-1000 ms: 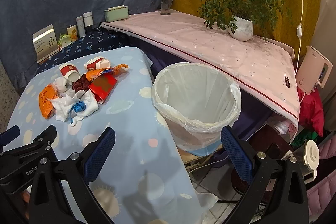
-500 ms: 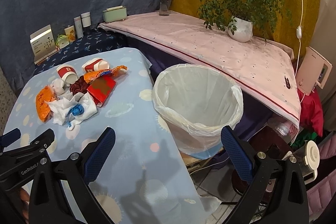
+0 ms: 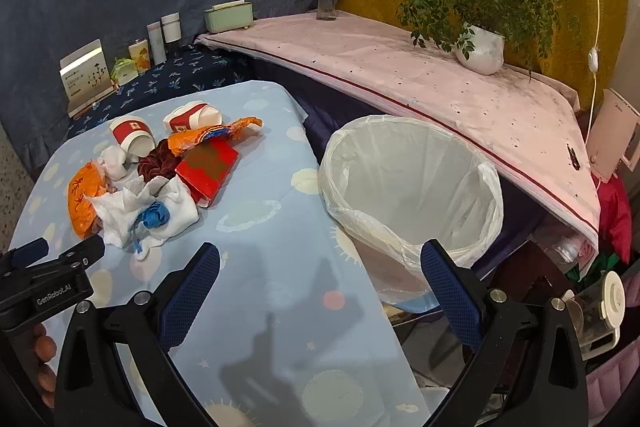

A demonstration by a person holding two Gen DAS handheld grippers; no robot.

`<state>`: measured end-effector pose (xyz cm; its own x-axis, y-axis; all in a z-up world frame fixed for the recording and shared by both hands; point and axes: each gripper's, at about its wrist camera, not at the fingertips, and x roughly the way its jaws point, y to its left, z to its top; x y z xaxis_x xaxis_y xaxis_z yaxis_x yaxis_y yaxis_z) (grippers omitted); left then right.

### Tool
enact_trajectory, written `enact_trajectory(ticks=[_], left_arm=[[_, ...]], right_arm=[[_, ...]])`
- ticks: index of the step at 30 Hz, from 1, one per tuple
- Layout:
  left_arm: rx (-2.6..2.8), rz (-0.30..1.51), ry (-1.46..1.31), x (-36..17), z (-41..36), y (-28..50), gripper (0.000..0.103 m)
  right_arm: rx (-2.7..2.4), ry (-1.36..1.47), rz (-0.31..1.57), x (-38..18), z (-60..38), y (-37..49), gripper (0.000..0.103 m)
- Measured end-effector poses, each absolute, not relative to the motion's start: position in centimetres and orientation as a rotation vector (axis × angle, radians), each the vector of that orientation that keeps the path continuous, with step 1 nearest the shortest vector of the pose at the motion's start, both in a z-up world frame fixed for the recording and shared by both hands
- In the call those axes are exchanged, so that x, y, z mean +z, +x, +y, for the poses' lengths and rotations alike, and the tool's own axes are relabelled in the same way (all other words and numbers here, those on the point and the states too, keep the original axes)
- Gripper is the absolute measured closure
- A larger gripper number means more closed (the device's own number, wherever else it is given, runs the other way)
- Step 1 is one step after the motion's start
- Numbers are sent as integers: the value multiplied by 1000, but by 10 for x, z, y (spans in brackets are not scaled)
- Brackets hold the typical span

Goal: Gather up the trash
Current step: 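Grasp the white tissue with the left tool while the right tool grasps the blue ribbon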

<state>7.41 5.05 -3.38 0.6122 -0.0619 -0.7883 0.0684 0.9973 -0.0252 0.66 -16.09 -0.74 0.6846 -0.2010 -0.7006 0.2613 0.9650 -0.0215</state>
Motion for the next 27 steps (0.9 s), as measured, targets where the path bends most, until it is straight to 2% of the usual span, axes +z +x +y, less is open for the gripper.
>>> enact_trajectory(ticks=[4, 11, 12, 13, 15, 17, 22, 24, 27], left_arm=[[-88, 933, -5, -43, 53, 94, 16], [-124, 954, -38, -54, 47, 127, 18], [-130, 956, -36, -55, 46, 131, 22], [-143, 963, -36, -57, 44, 136, 32], [-159, 986, -40, -62, 42, 145, 42], [-166, 994, -59, -65, 44, 150, 47], [-218, 1001, -61, -66, 43, 153, 90], [-232, 993, -63, -65, 45, 150, 95], [-242, 976, -75, -60, 51, 143, 97]], right_arm=[[-249, 79, 787, -14, -155, 20, 7], [-226, 77, 803, -23, -144, 43, 7], [-223, 76, 802, -24, -143, 46, 7], [-219, 74, 802, -24, -140, 49, 7], [-211, 70, 806, -27, -136, 56, 7], [-199, 66, 812, -29, -131, 62, 7], [-153, 62, 823, -36, -117, 72, 7], [-132, 62, 827, -38, -109, 77, 12], [-93, 66, 841, -42, -97, 83, 20]])
